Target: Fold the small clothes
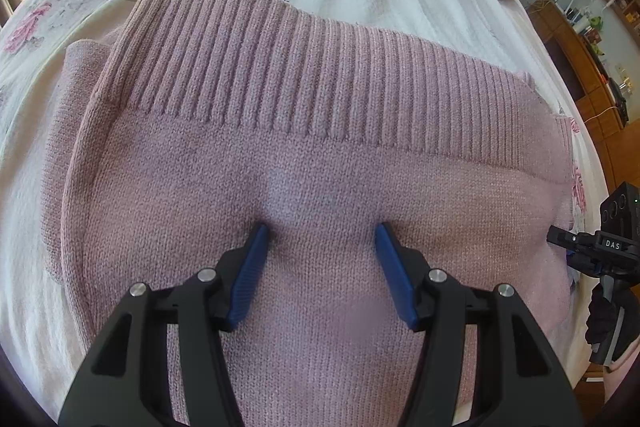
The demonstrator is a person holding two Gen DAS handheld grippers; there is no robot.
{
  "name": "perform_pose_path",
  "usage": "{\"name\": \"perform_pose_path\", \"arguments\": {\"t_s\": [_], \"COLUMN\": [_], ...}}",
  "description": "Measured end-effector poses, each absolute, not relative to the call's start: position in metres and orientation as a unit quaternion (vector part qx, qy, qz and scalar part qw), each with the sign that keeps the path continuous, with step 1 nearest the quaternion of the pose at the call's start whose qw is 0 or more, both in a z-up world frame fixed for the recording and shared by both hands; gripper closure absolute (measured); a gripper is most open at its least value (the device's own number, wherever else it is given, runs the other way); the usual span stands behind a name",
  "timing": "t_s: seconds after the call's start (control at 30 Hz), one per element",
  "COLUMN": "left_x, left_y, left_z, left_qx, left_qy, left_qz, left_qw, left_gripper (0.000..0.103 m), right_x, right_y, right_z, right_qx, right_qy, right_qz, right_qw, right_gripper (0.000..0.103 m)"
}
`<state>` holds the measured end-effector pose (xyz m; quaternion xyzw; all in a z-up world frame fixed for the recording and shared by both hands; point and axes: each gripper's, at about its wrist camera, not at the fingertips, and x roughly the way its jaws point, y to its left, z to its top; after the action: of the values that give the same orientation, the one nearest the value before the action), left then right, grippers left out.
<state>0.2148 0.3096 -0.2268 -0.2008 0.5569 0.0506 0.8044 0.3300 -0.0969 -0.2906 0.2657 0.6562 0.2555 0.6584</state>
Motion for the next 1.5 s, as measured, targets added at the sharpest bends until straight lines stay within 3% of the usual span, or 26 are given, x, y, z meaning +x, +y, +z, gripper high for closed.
{"name": "perform_pose_path", "arguments": {"t_s": [0.1,0.27,0.5,0.87,0.93,1.03,1.13,1.27,1.43,1.5], "left_x": [0.203,0.171,0.139,0.11,0.109,0.109,0.111,0.116,0.121,0.122], "left_y": [0.319,0.344,0.375,0.413,0.414,0.414,0.413,0.407,0.403,0.401], "left_z": [-0.211,-0.182,-0.168,-0.17,-0.171,-0.171,-0.168,-0.164,-0.161,-0.16], "left_qx": [-0.216,-0.231,-0.244,-0.286,-0.29,-0.294,-0.299,-0.295,-0.302,-0.305], "left_qy": [0.558,0.531,0.515,0.501,0.501,0.501,0.497,0.494,0.492,0.491], "left_qz": [0.063,0.064,0.082,0.105,0.106,0.105,0.098,0.09,0.086,0.081], "left_qw": [0.799,0.813,0.818,0.81,0.808,0.807,0.809,0.813,0.812,0.812], "left_gripper": [0.054,0.055,0.055,0.055,0.055,0.055,0.055,0.055,0.055,0.054], "right_x": [0.331,0.336,0.324,0.282,0.281,0.283,0.279,0.267,0.251,0.243], "right_y": [-0.085,-0.051,0.073,0.207,0.211,0.208,0.205,0.195,0.175,0.163], "right_z": [-0.268,-0.204,-0.133,-0.176,-0.184,-0.193,-0.18,-0.141,-0.104,-0.103], "right_qx": [0.248,0.222,0.106,-0.027,-0.027,0.002,-0.005,-0.019,-0.016,-0.043], "right_qy": [0.654,0.615,0.587,0.615,0.62,0.636,0.622,0.577,0.539,0.532], "right_qz": [0.25,0.288,0.375,0.398,0.393,0.401,0.415,0.439,0.471,0.447], "right_qw": [0.669,0.699,0.709,0.68,0.678,0.659,0.665,0.688,0.698,0.718], "right_gripper": [0.086,0.087,0.087,0.087,0.085,0.067,0.064,0.053,0.052,0.043]}}
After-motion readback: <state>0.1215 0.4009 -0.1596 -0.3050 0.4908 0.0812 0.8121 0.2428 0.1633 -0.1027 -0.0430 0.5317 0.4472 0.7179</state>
